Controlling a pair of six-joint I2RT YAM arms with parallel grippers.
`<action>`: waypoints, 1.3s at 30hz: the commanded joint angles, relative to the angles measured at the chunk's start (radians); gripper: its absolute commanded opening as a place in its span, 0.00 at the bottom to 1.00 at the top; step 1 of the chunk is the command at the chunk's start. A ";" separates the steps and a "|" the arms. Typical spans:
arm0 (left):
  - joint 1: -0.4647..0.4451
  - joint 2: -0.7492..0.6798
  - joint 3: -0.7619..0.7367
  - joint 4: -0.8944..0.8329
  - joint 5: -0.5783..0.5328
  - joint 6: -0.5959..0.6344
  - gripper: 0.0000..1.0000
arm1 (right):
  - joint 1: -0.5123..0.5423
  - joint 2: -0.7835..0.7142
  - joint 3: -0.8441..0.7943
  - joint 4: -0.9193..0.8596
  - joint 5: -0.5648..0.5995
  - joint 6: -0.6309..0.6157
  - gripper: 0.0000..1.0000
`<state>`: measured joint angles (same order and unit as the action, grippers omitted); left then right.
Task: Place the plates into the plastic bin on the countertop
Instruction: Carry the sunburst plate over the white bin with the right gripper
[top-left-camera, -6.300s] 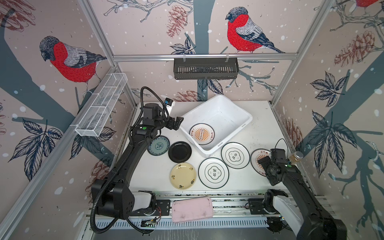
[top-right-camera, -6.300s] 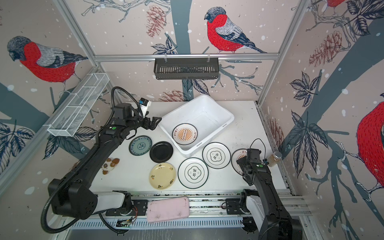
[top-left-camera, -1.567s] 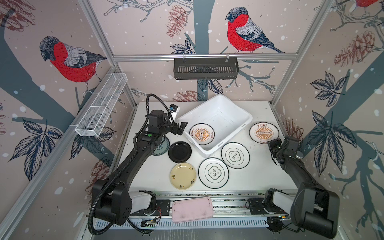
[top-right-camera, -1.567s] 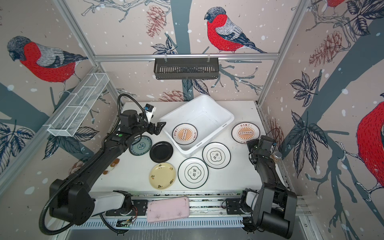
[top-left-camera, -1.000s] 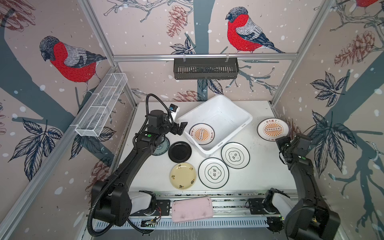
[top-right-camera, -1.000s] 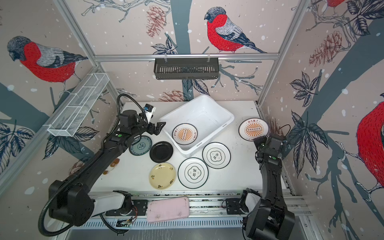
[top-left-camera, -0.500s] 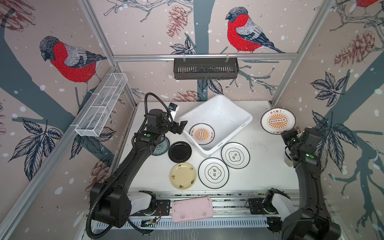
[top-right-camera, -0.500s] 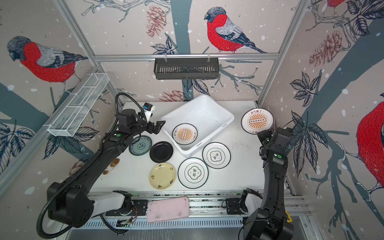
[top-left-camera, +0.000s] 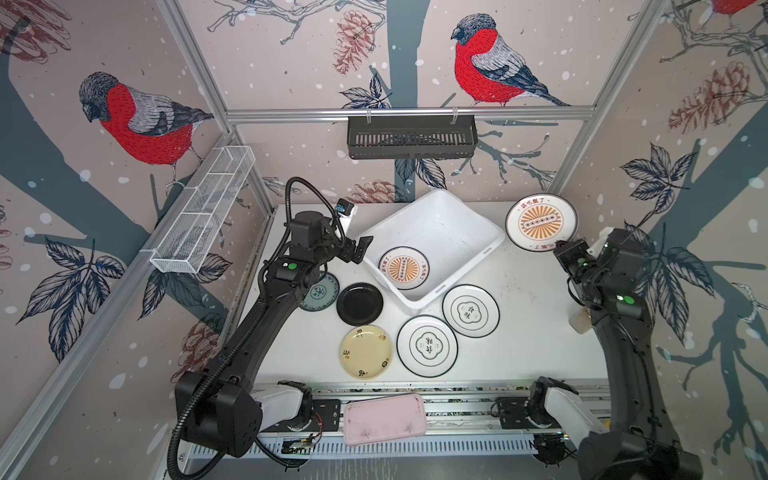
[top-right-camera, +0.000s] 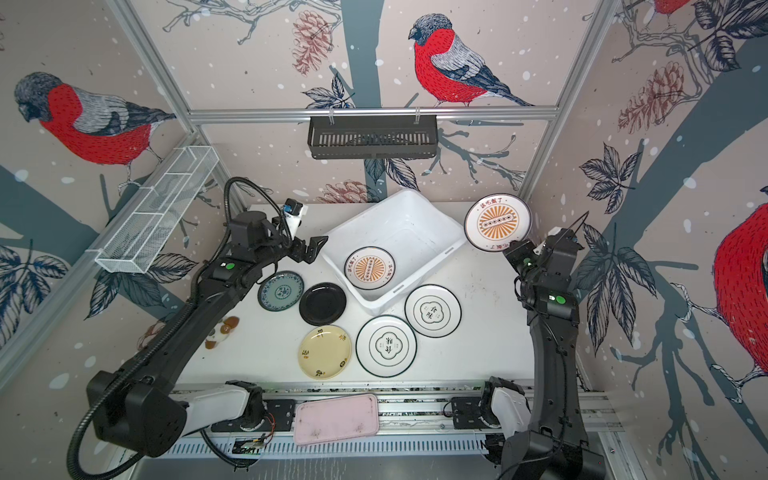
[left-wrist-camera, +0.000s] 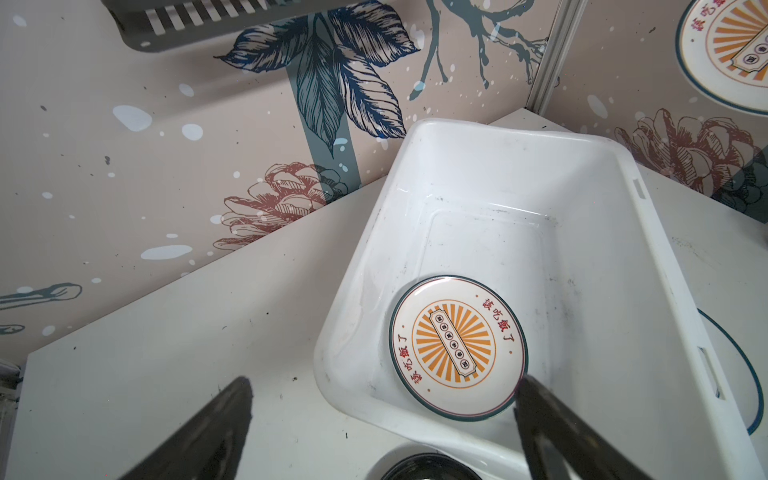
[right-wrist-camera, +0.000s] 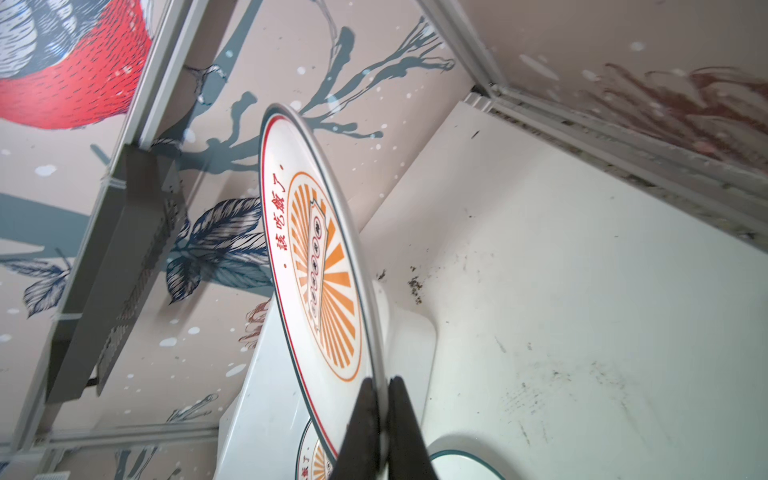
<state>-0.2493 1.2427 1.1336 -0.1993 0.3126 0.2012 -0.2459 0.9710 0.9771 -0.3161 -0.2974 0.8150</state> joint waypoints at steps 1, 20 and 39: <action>-0.012 0.017 0.055 -0.047 0.000 0.035 0.98 | 0.082 0.031 0.046 0.032 0.007 -0.008 0.04; -0.051 0.152 0.327 -0.280 -0.104 0.042 0.97 | 0.441 0.333 0.206 0.038 -0.081 -0.177 0.04; -0.055 0.257 0.429 -0.386 -0.243 0.139 0.97 | 0.467 0.833 0.608 -0.255 -0.213 -0.459 0.04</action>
<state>-0.3042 1.5028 1.5677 -0.5503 0.1009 0.3054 0.2150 1.7760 1.5539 -0.5182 -0.4850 0.4129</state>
